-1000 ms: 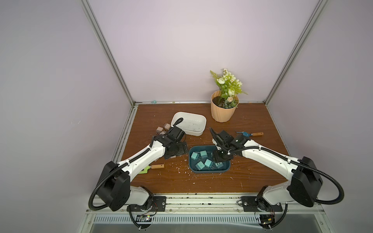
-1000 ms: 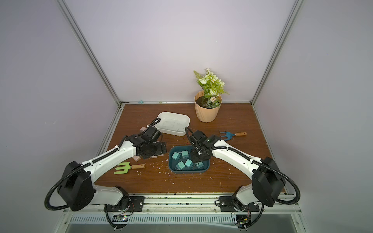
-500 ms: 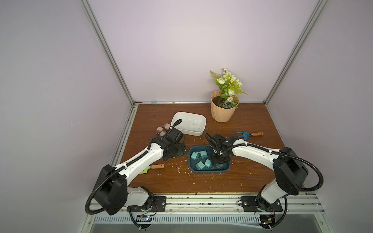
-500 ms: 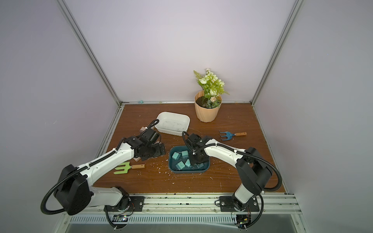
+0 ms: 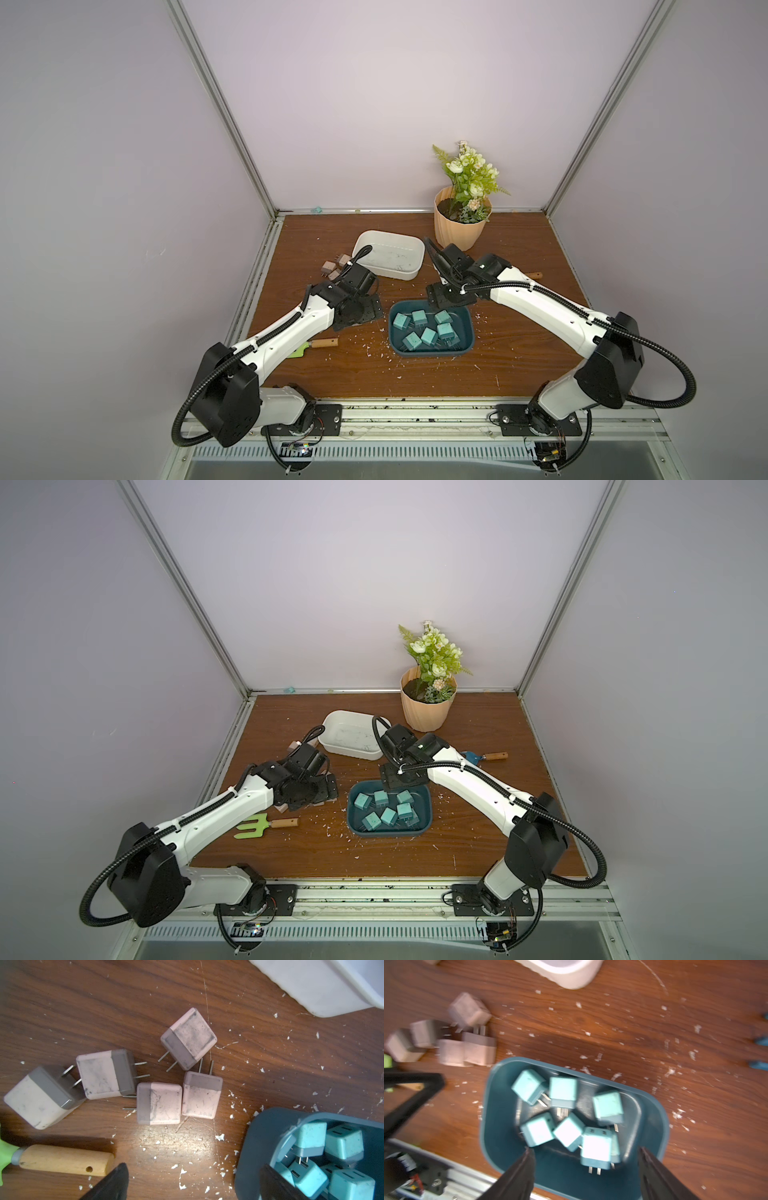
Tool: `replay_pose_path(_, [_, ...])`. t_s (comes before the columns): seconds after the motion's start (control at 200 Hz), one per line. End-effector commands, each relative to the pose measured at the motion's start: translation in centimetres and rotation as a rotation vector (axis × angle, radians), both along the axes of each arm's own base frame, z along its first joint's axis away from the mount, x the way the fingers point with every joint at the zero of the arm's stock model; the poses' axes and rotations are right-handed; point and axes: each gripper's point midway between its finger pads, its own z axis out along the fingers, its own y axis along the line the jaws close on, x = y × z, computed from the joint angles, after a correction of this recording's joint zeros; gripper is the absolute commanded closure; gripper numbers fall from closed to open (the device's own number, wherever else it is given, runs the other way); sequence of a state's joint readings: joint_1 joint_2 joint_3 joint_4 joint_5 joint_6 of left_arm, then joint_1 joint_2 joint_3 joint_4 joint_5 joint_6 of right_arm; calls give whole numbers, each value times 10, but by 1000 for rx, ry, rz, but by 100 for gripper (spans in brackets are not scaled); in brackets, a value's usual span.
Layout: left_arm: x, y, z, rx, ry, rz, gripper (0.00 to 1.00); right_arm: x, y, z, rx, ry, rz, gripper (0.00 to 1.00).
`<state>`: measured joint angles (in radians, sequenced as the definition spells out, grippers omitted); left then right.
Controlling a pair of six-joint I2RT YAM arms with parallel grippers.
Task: Place the plugs by color into the storage box
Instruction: Place the plug in the storage box, then move the storage box to the center of the board.
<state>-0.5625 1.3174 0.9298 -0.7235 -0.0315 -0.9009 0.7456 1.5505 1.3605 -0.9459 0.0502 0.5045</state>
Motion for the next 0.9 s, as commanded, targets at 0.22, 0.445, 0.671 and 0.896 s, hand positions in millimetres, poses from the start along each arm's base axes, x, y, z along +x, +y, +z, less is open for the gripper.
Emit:
replay_pose_path(0.22, [0,11,0,45,10,19,1,0,-67,-61,-103,113,-97,19])
replay_pose_path(0.445, [1,14,2,52,6,25,1,1,-114,-85,-167,168,-196,18])
replay_pose_path(0.671, [1,15,-1,56,13,29,1,2,-216,-88,-281,184,-408,17])
replay_pose_path(0.896, [4,15,0,65,11,21,1,18,-276,-73,-261,166,-578,15])
